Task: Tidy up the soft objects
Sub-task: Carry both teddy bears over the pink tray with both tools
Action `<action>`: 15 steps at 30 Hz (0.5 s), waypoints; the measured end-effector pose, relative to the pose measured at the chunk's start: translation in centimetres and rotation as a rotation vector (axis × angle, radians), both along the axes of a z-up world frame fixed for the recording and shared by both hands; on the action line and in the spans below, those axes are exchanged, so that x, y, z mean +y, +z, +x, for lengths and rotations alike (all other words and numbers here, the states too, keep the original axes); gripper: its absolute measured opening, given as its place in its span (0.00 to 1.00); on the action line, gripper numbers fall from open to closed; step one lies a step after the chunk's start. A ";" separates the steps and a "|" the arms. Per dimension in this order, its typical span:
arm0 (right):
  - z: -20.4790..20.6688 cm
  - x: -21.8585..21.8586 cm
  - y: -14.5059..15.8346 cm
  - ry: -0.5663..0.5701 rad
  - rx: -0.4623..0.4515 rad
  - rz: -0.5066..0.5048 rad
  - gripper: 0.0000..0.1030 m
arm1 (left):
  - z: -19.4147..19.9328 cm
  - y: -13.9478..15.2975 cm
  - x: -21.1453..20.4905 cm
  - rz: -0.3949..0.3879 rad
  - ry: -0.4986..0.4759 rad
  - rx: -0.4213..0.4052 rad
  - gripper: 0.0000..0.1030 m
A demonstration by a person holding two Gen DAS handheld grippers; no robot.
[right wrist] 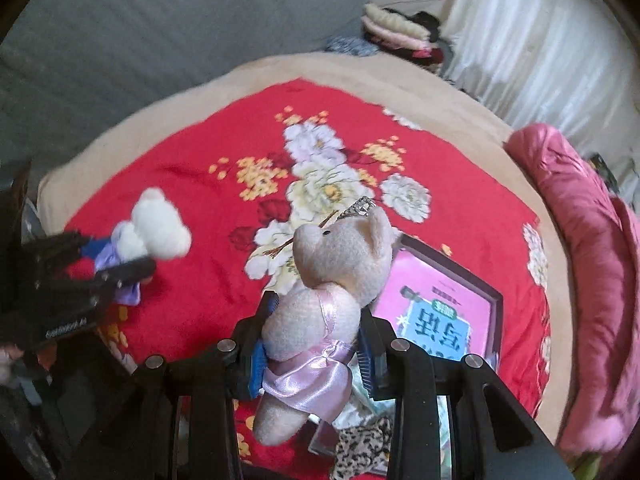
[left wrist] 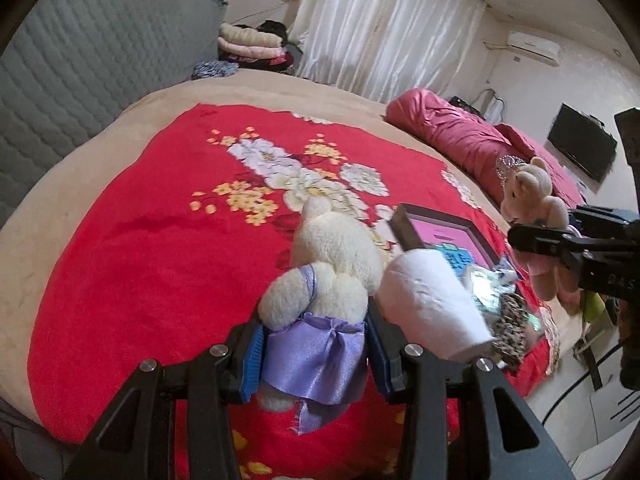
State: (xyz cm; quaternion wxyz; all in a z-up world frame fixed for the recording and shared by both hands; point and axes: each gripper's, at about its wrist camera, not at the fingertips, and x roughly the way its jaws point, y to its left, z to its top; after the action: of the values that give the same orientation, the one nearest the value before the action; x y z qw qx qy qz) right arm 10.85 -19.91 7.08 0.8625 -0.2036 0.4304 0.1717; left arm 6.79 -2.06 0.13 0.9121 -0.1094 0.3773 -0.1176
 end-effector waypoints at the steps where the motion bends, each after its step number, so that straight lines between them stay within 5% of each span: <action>1: -0.3 -0.7 0.2 -0.015 -0.011 0.015 0.36 | -0.2 0.3 -0.4 0.005 -0.006 -0.003 0.43; 15: -5.2 -10.7 0.2 -0.309 -0.115 0.421 0.36 | -2.3 2.9 -8.0 0.096 -0.139 -0.035 0.43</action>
State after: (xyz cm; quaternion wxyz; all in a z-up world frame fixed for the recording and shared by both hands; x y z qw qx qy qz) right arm 5.69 -30.61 7.28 0.9248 0.0392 0.3616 0.1117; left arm 4.47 -10.04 3.00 0.9123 -0.0371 0.3733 -0.1641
